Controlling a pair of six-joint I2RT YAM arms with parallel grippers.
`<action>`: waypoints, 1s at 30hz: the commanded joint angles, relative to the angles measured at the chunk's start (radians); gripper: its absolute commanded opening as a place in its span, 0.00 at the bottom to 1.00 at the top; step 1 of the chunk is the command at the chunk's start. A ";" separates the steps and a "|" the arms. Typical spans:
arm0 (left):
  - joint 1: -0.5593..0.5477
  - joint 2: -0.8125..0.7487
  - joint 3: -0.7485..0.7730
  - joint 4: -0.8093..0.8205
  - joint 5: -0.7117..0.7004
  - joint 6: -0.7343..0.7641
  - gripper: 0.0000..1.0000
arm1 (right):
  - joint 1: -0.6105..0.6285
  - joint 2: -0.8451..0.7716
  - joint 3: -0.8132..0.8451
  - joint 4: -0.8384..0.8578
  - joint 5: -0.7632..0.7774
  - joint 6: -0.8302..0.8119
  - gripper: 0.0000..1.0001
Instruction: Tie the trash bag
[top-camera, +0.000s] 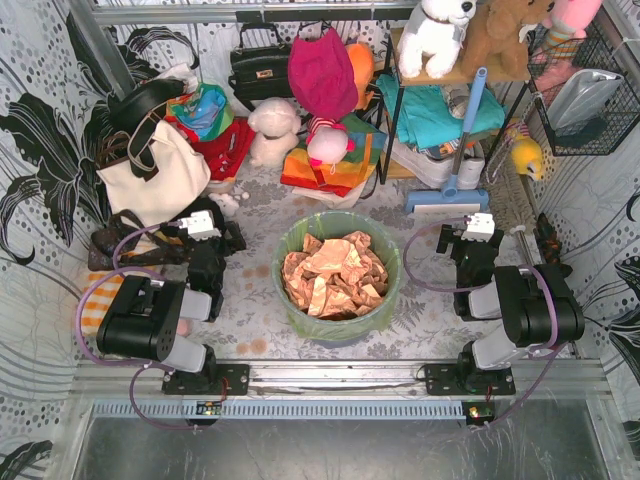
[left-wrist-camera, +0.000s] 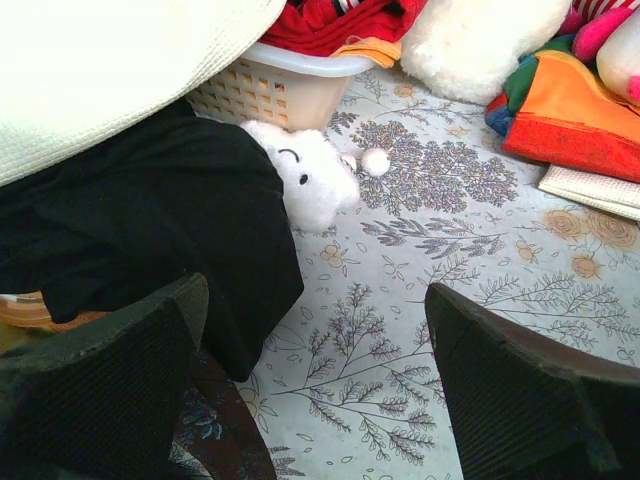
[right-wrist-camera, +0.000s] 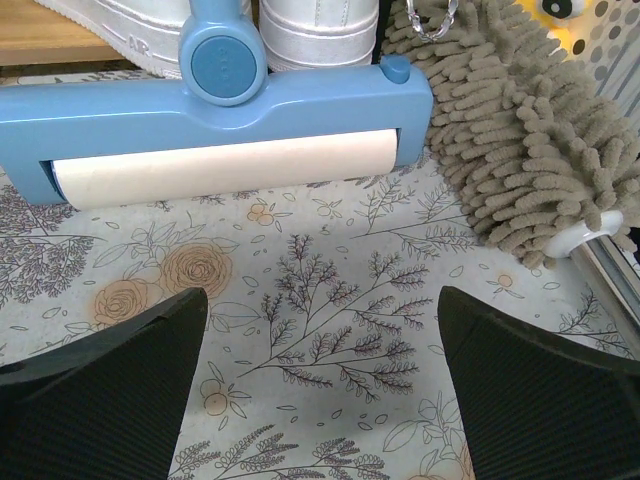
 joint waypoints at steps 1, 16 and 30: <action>0.010 0.001 0.013 0.029 0.013 0.008 0.98 | 0.006 0.002 -0.001 0.032 -0.015 0.002 0.97; 0.010 0.002 0.010 0.039 0.013 0.013 0.98 | 0.006 0.002 -0.001 0.032 -0.016 0.001 0.97; 0.010 0.000 0.011 0.032 0.032 0.016 0.98 | 0.006 0.002 -0.002 0.038 -0.015 0.002 0.97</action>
